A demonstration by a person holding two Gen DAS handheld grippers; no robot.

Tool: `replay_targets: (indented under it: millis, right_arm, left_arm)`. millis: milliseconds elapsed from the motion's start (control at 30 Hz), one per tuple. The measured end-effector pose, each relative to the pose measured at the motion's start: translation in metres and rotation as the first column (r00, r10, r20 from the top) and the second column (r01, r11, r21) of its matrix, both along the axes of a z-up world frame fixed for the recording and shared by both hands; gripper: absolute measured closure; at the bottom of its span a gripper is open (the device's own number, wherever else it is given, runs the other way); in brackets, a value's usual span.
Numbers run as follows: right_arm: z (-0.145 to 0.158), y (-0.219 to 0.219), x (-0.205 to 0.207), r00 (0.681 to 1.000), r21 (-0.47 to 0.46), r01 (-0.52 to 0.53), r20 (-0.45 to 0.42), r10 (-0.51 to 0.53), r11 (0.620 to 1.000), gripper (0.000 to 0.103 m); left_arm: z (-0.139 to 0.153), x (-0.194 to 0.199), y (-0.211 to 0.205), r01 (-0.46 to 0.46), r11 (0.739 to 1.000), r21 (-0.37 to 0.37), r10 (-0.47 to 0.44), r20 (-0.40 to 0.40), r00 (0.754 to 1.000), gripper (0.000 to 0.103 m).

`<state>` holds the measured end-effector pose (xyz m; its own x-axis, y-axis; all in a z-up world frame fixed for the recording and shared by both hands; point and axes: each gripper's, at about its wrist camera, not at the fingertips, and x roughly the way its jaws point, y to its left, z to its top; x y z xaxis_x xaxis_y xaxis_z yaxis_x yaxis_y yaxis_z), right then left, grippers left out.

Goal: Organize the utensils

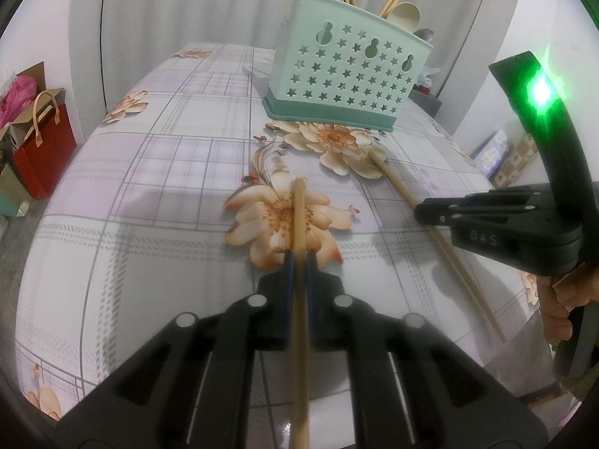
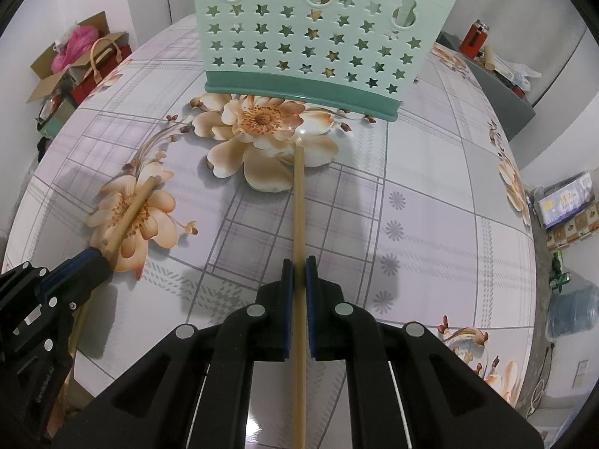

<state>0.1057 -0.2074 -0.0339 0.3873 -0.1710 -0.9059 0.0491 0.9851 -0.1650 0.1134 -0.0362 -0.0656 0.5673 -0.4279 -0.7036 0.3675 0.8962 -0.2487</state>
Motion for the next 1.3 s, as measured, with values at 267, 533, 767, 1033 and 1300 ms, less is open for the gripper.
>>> replay_targets:
  millis: [267,533,767,1033,1300]
  right_arm:
    - [0.0,0.0,0.0,1.0,0.003,-0.008,-0.002,0.008,1.0,0.096]
    - [-0.001,-0.011,-0.005,0.999,0.088,-0.033,0.039,0.029,0.996,0.096]
    - [-0.002,-0.022,-0.006,0.996,0.159,-0.052,0.075,0.041,0.986,0.096]
    - [-0.003,-0.029,-0.01,0.993,0.213,-0.079,0.107,0.057,0.974,0.096]
    - [-0.003,-0.04,-0.012,0.989,0.295,-0.11,0.123,0.076,0.949,0.095]
  left_arm:
    - [0.0,0.0,0.0,0.002,1.0,0.001,-0.002,0.0,1.0,0.098]
    - [0.0,0.005,0.002,-0.006,0.999,-0.032,0.006,-0.01,1.0,0.098]
    - [-0.004,0.021,0.016,-0.01,0.989,-0.146,-0.002,-0.083,0.997,0.098]
    - [-0.001,0.044,0.015,0.042,0.986,-0.162,-0.072,-0.186,0.98,0.091]
    - [0.008,0.067,-0.017,0.092,0.996,0.003,-0.09,-0.191,0.977,0.083]
